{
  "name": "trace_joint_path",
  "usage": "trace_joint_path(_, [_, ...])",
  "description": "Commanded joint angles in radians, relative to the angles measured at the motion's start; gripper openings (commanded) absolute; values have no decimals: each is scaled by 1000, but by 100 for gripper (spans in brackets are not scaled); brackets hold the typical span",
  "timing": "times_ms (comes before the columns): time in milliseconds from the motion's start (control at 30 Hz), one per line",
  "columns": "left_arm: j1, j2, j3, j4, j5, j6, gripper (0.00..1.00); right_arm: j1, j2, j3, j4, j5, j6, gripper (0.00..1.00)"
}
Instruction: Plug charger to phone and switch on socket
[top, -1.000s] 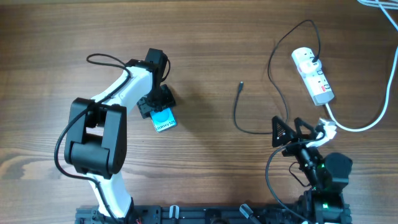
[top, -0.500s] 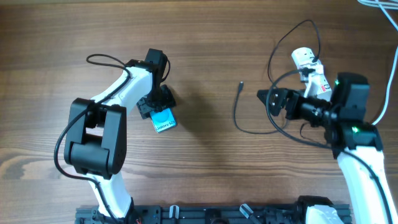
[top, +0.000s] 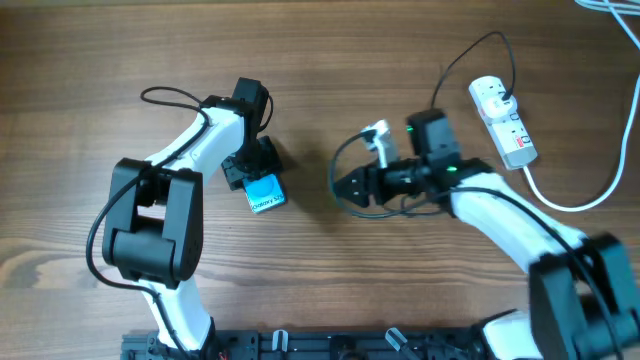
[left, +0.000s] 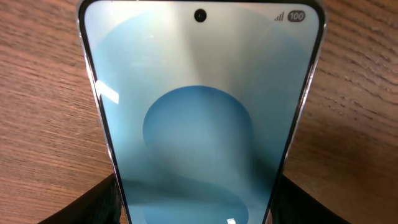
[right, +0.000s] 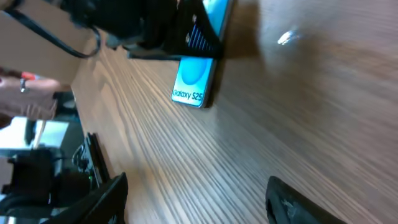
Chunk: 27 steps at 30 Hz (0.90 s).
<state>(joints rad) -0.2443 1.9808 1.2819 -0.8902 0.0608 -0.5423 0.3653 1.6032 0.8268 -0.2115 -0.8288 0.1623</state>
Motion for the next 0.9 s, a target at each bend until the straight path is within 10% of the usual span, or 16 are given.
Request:
trace_joint_path(0, [-6, -10, -8, 5, 92, 68, 60, 77, 135, 13, 87, -5, 51, 72])
trace_joint_path(467, [-6, -10, -8, -46, 272, 148, 58, 224, 325, 13, 474, 22, 233, 82])
trace_joint_path(867, [-7, -10, -8, -58, 396, 199, 57, 286, 329, 13, 507, 208, 367, 62])
